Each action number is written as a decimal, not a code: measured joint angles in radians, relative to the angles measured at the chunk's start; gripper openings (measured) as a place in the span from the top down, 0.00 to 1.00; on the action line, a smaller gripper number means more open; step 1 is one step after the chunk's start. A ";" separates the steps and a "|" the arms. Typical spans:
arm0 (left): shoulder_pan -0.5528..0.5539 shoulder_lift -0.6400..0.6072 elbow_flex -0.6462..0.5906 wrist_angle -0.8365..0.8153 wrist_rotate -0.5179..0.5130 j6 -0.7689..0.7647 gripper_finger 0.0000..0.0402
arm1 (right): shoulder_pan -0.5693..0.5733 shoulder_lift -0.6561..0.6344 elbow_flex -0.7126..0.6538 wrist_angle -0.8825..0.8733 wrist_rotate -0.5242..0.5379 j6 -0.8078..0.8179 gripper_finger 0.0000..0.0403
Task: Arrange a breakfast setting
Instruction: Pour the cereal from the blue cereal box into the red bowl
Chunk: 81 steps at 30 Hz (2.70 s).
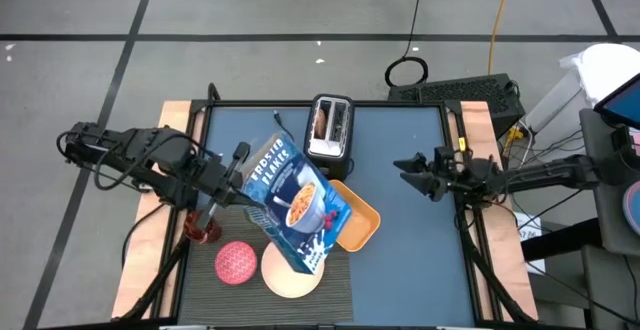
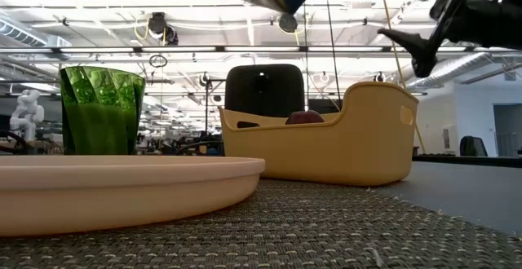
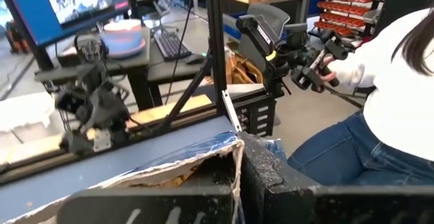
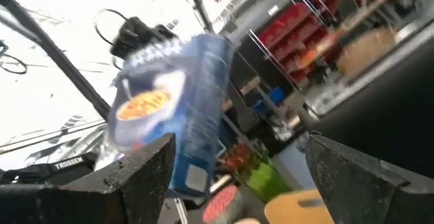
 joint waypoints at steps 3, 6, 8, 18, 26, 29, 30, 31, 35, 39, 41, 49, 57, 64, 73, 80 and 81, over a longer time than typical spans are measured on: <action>0.000 0.000 0.000 0.022 0.000 0.031 1.00 | 0.000 0.085 0.025 0.008 0.000 0.054 0.21; 0.000 0.000 0.000 0.046 -0.001 0.065 1.00 | 0.000 0.162 0.051 0.013 0.000 0.094 0.21; 0.000 0.000 0.000 0.055 -0.001 0.083 1.00 | 0.000 0.204 0.068 0.055 -0.006 0.125 0.21; 0.000 0.000 0.000 0.059 -0.048 0.133 1.00 | 0.003 0.369 0.078 0.252 -0.075 0.300 0.21; 0.001 0.000 0.000 0.062 -0.116 0.184 1.00 | 0.041 0.521 0.113 0.339 -0.076 0.356 0.21; 0.014 0.000 0.000 0.062 -0.134 0.201 1.00 | 0.053 0.577 0.171 0.348 -0.076 0.335 0.21; 0.019 0.000 0.000 0.062 -0.136 0.205 1.00 | 0.055 0.594 0.191 0.346 -0.076 0.325 0.21; 0.024 0.000 0.000 0.062 -0.137 0.209 1.00 | 0.055 0.611 0.211 0.347 -0.076 0.318 0.21; 0.048 0.000 0.000 0.062 -0.140 0.211 1.00 | 0.055 0.659 0.276 0.368 -0.077 0.318 0.21; 0.063 0.000 0.000 0.061 -0.140 0.211 1.00 | 0.055 0.681 0.315 0.368 -0.078 0.324 0.21; 0.068 0.000 0.000 0.061 -0.140 0.211 1.00 | 0.055 0.691 0.325 0.369 -0.077 0.331 0.21; 0.070 0.000 0.000 0.061 -0.140 0.228 1.00 | 0.055 0.692 0.326 0.362 -0.070 0.331 0.21; 0.070 0.000 0.000 0.060 -0.139 0.228 1.00 | 0.054 0.692 0.326 0.370 -0.071 0.331 0.21; 0.070 0.000 0.000 0.060 -0.139 0.228 1.00 | 0.054 0.692 0.326 0.399 -0.075 0.332 0.21; 0.070 0.000 0.000 0.059 -0.136 0.232 1.00 | 0.048 0.692 0.326 0.381 -0.050 0.437 0.04; 0.070 0.000 0.000 0.059 -0.136 0.236 1.00 | 0.047 0.692 0.326 0.356 -0.050 0.385 0.02; 0.070 0.000 0.000 0.059 -0.136 0.237 1.00 | 0.047 0.692 0.326 0.356 -0.049 0.384 0.02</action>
